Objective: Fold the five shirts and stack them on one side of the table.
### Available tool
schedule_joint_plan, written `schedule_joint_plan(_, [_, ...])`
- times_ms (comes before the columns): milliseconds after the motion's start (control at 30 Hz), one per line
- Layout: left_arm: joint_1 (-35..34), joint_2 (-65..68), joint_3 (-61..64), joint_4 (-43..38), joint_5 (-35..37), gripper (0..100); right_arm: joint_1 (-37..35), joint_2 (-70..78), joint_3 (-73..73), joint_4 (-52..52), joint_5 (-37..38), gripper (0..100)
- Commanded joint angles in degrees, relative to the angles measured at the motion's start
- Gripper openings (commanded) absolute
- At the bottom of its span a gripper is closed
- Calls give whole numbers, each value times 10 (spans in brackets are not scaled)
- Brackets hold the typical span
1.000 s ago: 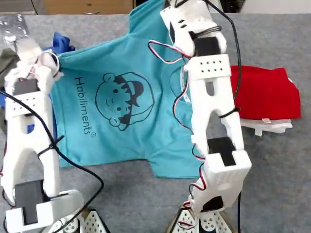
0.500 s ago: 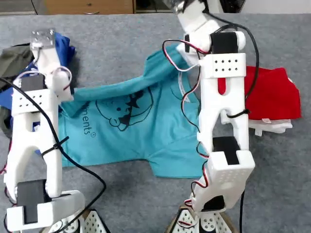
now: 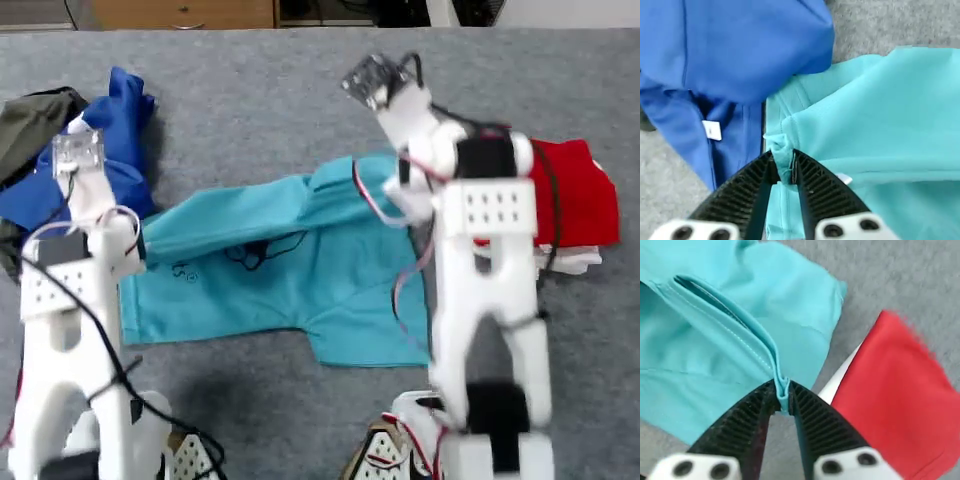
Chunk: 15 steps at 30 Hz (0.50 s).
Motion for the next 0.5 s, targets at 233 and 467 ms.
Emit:
schedule_joint_plan(233, [-27, -188, 82, 37, -52, 19, 15, -312, 363, -43, 21, 2])
schedule_joint_plan(467, [-59, -189, 145, 5, -97, 19, 19, -438, 495, -40, 31, 2])
